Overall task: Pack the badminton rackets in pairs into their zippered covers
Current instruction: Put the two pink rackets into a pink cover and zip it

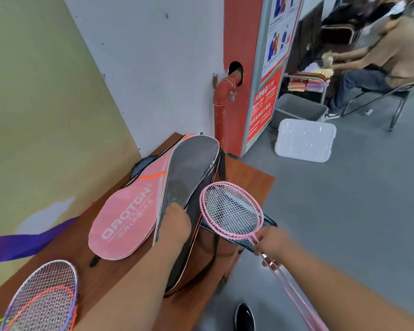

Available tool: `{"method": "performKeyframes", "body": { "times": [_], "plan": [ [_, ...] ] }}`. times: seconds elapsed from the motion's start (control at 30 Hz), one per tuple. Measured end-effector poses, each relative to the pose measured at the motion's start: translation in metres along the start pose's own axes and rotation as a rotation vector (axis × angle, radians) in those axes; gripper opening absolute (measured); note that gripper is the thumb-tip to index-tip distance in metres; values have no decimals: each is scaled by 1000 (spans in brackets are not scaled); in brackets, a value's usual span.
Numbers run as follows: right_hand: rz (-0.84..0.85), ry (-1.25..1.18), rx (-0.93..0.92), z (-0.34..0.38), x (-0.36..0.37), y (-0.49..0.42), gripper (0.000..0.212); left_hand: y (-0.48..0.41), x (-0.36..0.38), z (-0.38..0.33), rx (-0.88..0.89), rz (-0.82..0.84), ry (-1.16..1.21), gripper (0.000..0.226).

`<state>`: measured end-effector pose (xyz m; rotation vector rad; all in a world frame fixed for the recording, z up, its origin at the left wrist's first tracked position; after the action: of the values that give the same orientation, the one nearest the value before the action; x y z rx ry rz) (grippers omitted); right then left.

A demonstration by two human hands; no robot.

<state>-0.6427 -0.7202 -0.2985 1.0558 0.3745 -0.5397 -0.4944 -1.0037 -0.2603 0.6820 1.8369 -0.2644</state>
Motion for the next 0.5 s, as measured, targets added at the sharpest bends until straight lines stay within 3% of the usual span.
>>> {"method": "performKeyframes", "body": {
  "times": [0.1,0.27,0.37,0.43,0.5],
  "plan": [
    [10,31,2,2,10,7,14,-2,-7,-1,55,1,-15,16],
    [18,248,-146,48,28,10,9,11,-7,-10,136,120,19,13],
    [13,333,-193,80,37,7,27,22,-7,-18,202,185,18,20],
    [63,261,-161,89,43,-2,29,28,-5,-18,202,220,11,18],
    [139,26,-109,93,50,-15,14,31,-4,-16,190,225,4,14]
  ]
}}
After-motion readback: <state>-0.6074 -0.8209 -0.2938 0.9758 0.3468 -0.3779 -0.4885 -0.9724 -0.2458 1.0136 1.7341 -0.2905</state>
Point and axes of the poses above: each hand's wrist, its own y-axis away from the middle knuckle, its own x-axis out of the palm, z = x × y, the point moved 8 cm from there along -y, towards the middle knuckle, and after that the axes turned 4 degrees about -y, right-handed, at the moved point
